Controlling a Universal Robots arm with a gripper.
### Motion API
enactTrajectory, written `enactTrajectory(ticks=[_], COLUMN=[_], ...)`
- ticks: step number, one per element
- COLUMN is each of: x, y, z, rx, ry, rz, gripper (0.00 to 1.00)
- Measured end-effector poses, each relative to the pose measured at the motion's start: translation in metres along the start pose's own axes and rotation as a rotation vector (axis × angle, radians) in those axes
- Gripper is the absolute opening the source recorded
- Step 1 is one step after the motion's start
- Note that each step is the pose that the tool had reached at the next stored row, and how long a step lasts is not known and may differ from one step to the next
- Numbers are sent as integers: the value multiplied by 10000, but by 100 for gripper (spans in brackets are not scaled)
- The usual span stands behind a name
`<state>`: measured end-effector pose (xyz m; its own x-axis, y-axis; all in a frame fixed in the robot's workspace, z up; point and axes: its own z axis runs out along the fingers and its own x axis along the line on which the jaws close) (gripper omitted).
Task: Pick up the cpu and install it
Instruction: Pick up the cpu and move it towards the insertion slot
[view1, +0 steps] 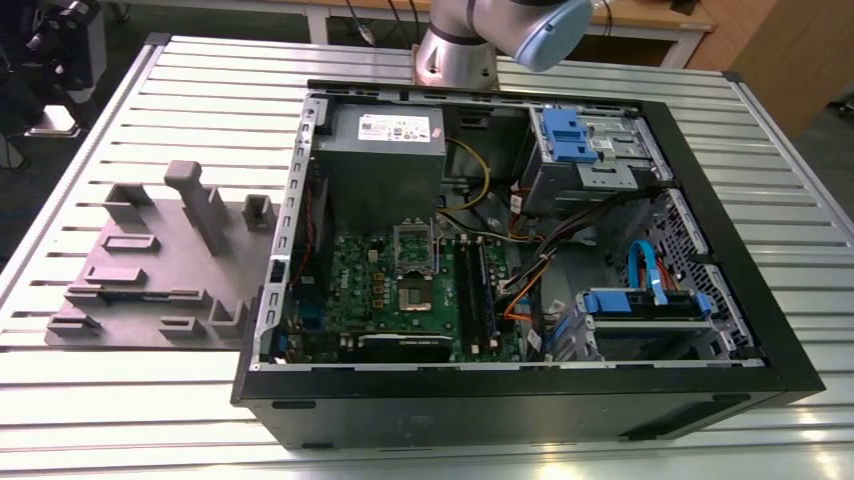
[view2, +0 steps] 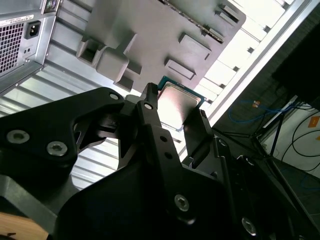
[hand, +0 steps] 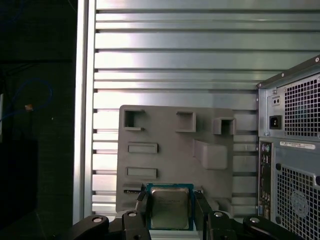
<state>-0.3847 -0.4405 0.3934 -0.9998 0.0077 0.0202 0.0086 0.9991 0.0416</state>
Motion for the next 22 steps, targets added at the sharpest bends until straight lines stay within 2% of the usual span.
enactTrajectory(ticks=[22], x=[-216], y=[2], z=[-4], rx=[0], ry=[0], rz=[1], gripper=[45])
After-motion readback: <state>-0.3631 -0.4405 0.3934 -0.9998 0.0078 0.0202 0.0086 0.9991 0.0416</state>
